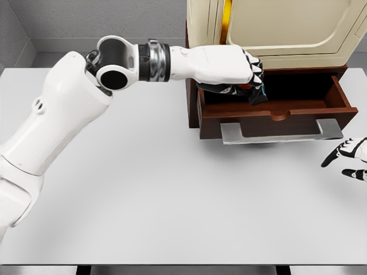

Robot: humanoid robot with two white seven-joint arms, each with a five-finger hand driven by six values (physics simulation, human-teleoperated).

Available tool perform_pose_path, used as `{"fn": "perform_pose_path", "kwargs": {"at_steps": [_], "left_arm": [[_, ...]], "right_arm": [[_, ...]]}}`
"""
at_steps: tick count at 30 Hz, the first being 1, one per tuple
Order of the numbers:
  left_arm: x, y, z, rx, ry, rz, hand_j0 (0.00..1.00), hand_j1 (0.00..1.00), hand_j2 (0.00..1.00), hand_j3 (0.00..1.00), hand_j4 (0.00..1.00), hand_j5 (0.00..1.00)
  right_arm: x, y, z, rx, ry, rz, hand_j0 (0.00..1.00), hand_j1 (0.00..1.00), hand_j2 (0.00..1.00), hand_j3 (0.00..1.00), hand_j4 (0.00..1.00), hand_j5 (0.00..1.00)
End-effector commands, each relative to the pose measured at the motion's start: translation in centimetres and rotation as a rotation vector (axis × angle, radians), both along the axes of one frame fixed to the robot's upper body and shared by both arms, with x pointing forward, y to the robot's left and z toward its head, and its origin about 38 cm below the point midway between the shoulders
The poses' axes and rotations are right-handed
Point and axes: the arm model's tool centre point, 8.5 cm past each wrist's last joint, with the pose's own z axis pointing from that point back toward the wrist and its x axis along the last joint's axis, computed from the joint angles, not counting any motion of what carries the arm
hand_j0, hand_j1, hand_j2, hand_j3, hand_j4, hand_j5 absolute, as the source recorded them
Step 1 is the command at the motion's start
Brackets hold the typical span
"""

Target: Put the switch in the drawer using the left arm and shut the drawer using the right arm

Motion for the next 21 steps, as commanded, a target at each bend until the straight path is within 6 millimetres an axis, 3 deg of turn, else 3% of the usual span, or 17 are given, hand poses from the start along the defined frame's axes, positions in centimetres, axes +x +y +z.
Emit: {"fn": "perform_pose_path", "kwargs": {"at_steps": [1,3,7,10,15,21], "left_arm": [[0.0,-0.1,0.1,-0.008,0.007,0.001,0.46,0.46,0.46,0.46,0.46,0.46],[0.1,0.0,0.1,-0.009,0.008,0.003,0.53,0.53,0.53,0.53,0.53,0.53],[0.9,0.3,-0.4,-0.010,0.035,0.026,0.80,0.80,0.80,0.80,0.80,0.80],[1.0,0.4,-0.2,-0.017,0.037,0.027,0.94,0.94,0.94,0.94,0.94,0.94],[0.8,-0.1,-0.1,-0.020,0.035,0.018,0.98,0.98,0.98,0.98,0.98,0.98],[0.4,0.3,2.0,-0.100,0.083,-0.030,1.00,1.00,1.00,1.00,1.00,1.00]], "right_arm": [[0.0,0.0,0.0,0.006,0.003,-0.002,0.55,0.55,0.55,0.55,0.55,0.55],[0.0,0.0,0.0,0.006,0.002,-0.002,0.54,0.54,0.54,0.54,0.54,0.54],[0.1,0.1,0.0,0.007,0.001,0.000,0.57,0.57,0.57,0.57,0.57,0.57],[0.1,0.4,-0.4,0.010,0.013,0.010,0.57,0.57,0.57,0.57,0.57,0.57],[0.1,0.4,-0.4,0.011,0.015,0.011,0.56,0.56,0.56,0.56,0.56,0.56],[0.5,0.8,-0.3,0.000,0.017,0.030,0.56,0.56,0.56,0.56,0.56,0.56]]}}
